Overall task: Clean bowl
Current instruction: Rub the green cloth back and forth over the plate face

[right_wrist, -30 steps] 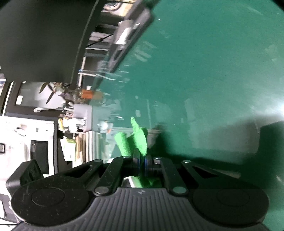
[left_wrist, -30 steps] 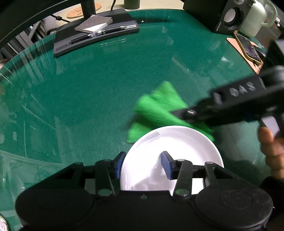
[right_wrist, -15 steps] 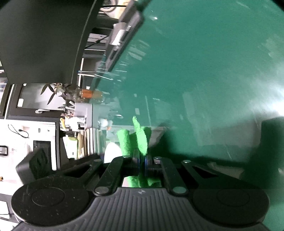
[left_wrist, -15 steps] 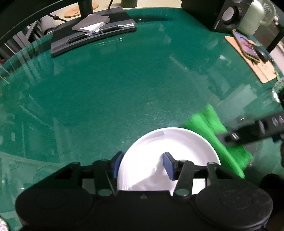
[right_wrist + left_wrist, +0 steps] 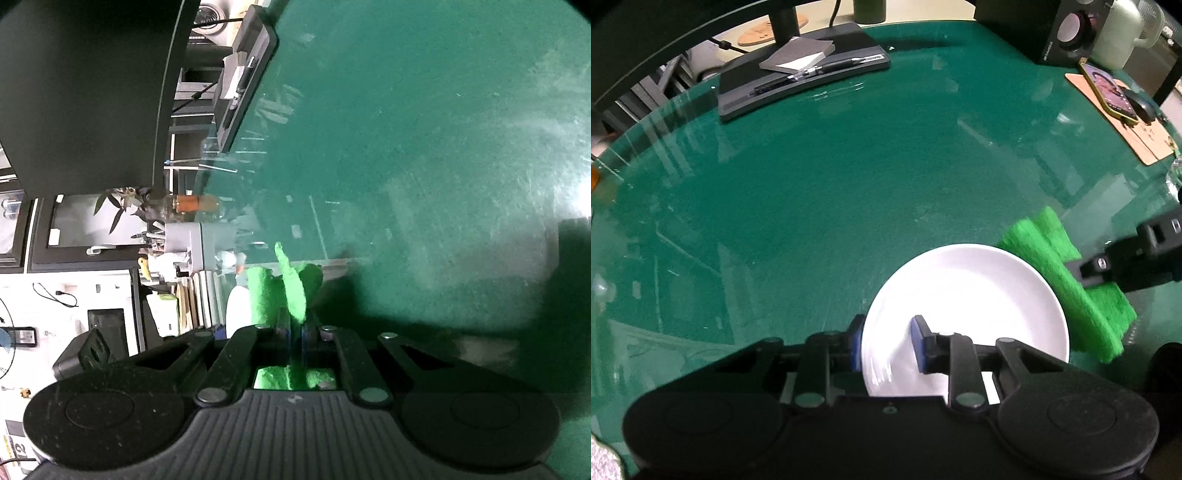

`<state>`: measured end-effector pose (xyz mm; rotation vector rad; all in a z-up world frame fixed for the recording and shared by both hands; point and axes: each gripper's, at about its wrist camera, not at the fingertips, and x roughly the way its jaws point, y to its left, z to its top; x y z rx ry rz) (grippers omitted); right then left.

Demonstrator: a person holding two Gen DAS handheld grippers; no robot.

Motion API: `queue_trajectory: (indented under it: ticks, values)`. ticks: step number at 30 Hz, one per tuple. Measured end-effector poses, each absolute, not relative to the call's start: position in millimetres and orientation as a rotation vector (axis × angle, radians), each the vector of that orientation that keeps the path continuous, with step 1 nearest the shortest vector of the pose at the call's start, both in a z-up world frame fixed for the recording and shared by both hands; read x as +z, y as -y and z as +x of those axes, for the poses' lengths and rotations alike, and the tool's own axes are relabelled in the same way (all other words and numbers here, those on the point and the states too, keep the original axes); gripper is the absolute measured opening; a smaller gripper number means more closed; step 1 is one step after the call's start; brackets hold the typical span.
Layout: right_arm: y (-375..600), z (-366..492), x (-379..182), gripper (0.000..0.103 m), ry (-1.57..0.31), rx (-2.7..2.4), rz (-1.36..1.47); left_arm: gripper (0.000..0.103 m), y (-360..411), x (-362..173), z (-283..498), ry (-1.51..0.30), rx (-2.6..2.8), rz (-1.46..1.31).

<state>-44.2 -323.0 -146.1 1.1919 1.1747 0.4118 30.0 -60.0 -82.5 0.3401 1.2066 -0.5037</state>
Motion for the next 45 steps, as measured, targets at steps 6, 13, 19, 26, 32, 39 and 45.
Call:
queue_trajectory:
  ticks: [6, 13, 19, 26, 32, 39, 45]
  values:
    - [322, -32, -149, 0.007, -1.184, 0.428, 1.166, 0.026, 61, -85, 31, -1.222, -0.539, 0.362]
    - [293, 16, -152, 0.007, -1.169, 0.485, 1.114, 0.028, 61, -85, 29, -1.225, -0.521, 0.348]
    - [307, 0, -152, 0.007, -1.18, 0.475, 1.118, 0.031, 63, -84, 28, -1.226, -0.537, 0.353]
    - [313, -8, -151, 0.007, -1.195, 0.47, 1.117, 0.032, 64, -84, 28, -1.228, -0.536, 0.355]
    - [290, 20, -148, 0.007, -1.173, 0.521, 1.074, 0.032, 64, -83, 27, -1.229, -0.528, 0.352]
    - [307, 1, -147, 0.007, -1.18, 0.493, 1.083, 0.032, 64, -83, 28, -1.228, -0.544, 0.353]
    - [314, -12, -150, 0.007, -1.208, 0.472, 1.091, 0.033, 64, -83, 28, -1.225, -0.547, 0.364]
